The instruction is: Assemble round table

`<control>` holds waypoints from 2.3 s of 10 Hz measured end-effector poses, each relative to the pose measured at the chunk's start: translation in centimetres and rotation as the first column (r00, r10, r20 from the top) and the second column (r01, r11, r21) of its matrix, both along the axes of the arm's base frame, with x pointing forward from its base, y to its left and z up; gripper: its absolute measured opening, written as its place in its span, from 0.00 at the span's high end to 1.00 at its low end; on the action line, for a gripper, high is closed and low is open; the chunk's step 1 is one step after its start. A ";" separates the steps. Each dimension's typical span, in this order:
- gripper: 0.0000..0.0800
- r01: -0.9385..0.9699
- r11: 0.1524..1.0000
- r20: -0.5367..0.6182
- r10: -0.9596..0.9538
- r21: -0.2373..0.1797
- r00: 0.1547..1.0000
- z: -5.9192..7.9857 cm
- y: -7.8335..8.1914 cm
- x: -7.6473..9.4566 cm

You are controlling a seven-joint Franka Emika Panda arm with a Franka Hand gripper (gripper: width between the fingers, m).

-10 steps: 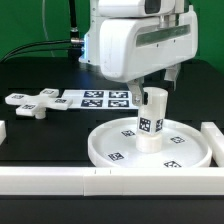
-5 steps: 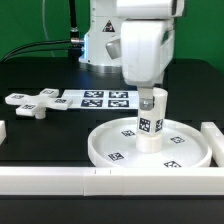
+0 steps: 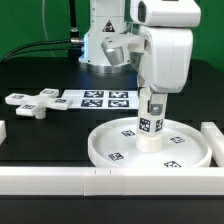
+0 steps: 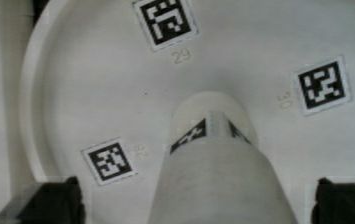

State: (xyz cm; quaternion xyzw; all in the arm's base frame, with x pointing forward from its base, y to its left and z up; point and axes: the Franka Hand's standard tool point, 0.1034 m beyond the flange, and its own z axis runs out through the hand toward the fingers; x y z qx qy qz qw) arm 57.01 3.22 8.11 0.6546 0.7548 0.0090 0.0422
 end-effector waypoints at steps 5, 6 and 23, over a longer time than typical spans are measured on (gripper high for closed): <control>0.49 -0.010 1.000 -0.014 0.009 -0.007 1.000 -0.4 0.2 -0.5; 0.49 -0.008 1.000 -0.015 0.008 -0.007 1.000 -0.4 0.1 -0.5; 0.49 0.991 0.112 -0.085 -0.989 0.067 0.117 -0.7 0.5 -1.3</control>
Offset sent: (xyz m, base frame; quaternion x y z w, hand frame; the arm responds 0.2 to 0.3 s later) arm 0.0040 0.0044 0.0013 0.0046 -0.0025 -0.0124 0.9999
